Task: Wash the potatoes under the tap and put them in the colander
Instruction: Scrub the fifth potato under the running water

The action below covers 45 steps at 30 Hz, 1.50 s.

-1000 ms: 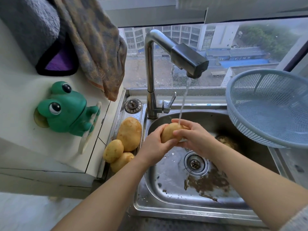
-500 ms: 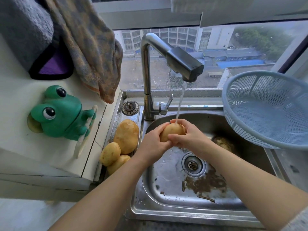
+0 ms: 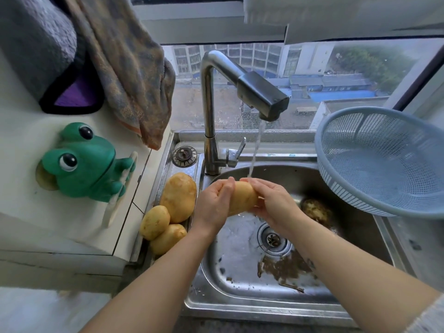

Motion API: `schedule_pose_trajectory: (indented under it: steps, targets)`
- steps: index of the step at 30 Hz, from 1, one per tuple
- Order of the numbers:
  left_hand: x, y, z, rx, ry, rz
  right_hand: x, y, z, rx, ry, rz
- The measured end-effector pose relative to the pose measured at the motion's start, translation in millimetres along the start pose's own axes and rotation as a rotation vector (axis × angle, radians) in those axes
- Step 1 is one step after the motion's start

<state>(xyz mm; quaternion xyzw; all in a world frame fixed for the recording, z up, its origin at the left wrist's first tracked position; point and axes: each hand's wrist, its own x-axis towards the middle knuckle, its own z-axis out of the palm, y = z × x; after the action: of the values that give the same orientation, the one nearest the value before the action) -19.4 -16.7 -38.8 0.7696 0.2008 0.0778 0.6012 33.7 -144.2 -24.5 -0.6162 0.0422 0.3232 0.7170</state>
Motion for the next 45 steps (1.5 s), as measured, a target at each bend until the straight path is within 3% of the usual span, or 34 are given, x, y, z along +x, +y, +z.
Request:
schedule_pose_trajectory:
  steps: [7,12,18,25,30,36,39,45]
  targets:
    - [9.2,2.9,14.3,-0.289,0.070,-0.372,-3.5,-7.6,-0.8,0.355,-0.129,0.084]
    - [6.4,6.3,18.6,-0.393,0.039,-0.573,-2.0,-3.4,10.0,0.312,-0.100,0.024]
    - [-11.0,3.6,24.1,-0.429,0.011,-0.300,-0.6,0.6,23.9,0.082,0.049,-0.074]
    - [0.6,1.3,28.8,-0.541,0.172,-0.498,-5.9,11.7,31.3,0.320,0.079,-0.028]
    - [6.5,7.1,31.5,-0.600,0.152,-0.604,-6.1,7.1,18.1,0.419,0.048,0.011]
    - [9.1,14.8,35.5,-0.574,0.089,-0.584,-4.9,4.2,12.4,0.305,0.034,-0.018]
    - [9.2,10.1,35.2,-0.446,0.074,-0.509,-3.9,3.0,9.3,0.175,0.024,-0.003]
    - [15.2,8.4,28.0,-0.350,0.025,-0.541,0.4,-7.9,-2.8,0.133,-0.130,0.123]
